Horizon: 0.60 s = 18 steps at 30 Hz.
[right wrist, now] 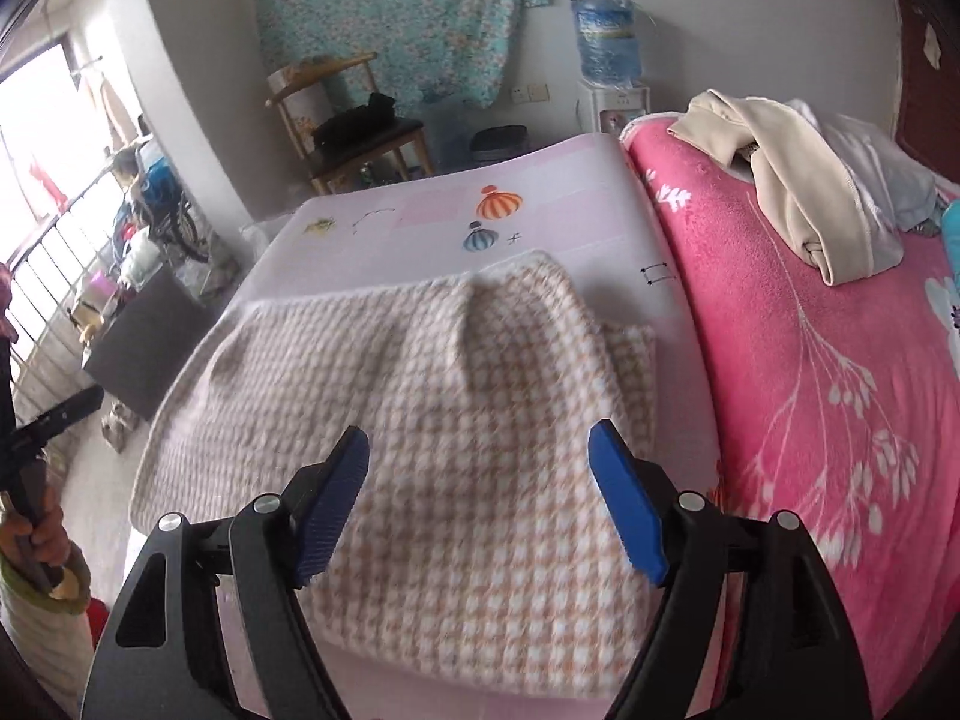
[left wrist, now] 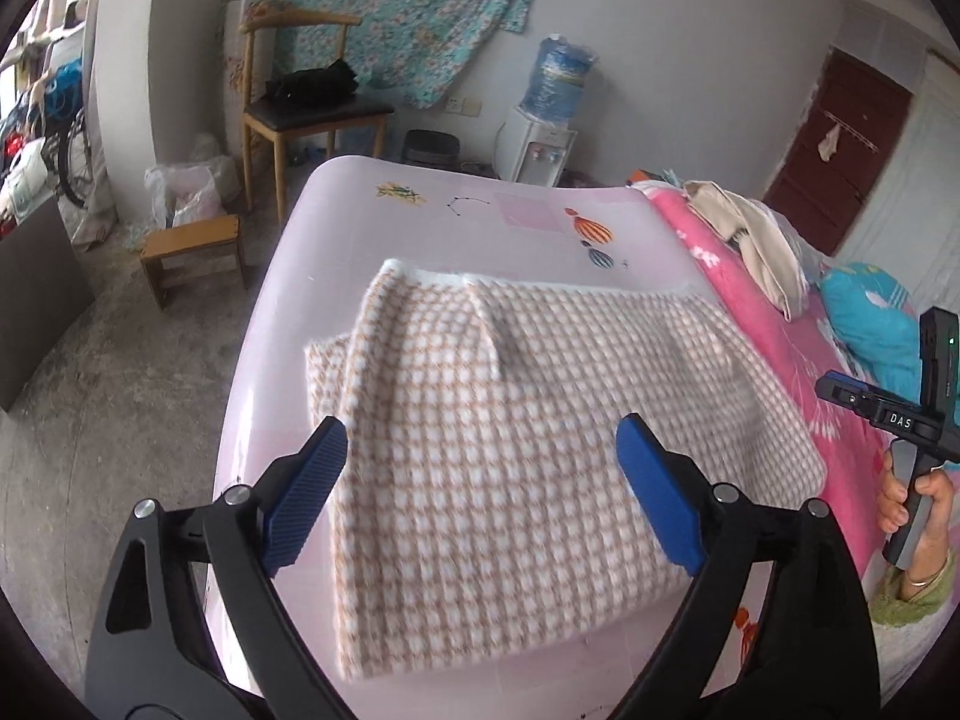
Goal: Fold large clothes
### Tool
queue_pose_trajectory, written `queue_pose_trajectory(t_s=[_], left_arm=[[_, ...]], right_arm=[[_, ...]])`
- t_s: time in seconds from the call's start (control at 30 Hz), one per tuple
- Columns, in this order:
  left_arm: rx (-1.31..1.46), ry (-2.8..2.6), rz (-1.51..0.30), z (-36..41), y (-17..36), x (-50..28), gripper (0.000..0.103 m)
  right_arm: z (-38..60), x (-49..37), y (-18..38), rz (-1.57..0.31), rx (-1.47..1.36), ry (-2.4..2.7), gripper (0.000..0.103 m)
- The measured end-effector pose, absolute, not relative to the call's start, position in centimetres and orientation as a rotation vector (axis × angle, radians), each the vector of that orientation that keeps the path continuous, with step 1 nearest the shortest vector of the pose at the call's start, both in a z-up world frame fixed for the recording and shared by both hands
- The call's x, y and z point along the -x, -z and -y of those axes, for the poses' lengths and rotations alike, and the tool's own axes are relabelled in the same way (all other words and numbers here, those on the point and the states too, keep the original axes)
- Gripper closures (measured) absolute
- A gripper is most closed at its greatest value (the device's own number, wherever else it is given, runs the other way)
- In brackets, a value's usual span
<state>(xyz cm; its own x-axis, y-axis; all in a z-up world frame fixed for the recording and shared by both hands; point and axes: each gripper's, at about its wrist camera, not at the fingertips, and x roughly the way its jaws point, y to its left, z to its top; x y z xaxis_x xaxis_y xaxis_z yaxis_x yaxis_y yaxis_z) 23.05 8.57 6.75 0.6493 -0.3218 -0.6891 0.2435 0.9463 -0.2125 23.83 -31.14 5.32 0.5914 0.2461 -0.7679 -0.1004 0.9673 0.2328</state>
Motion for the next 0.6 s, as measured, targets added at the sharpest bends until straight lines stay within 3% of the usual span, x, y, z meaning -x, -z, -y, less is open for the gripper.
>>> queue_pose_trajectory(t_s=[0.27,0.6], left_arm=[[0.026,0.275,-0.747,-4.9,-5.2,-12.5,0.008],[-0.047,0.13,-0.691,-2.1,-4.9,-9.0,0.008]], right_arm=[[25.3,-12.9,-4.5,-0.894,-0.085,-0.195,0.014],[22.8,-7.3,-4.8,-0.833,0.022,-0.042,0.006]])
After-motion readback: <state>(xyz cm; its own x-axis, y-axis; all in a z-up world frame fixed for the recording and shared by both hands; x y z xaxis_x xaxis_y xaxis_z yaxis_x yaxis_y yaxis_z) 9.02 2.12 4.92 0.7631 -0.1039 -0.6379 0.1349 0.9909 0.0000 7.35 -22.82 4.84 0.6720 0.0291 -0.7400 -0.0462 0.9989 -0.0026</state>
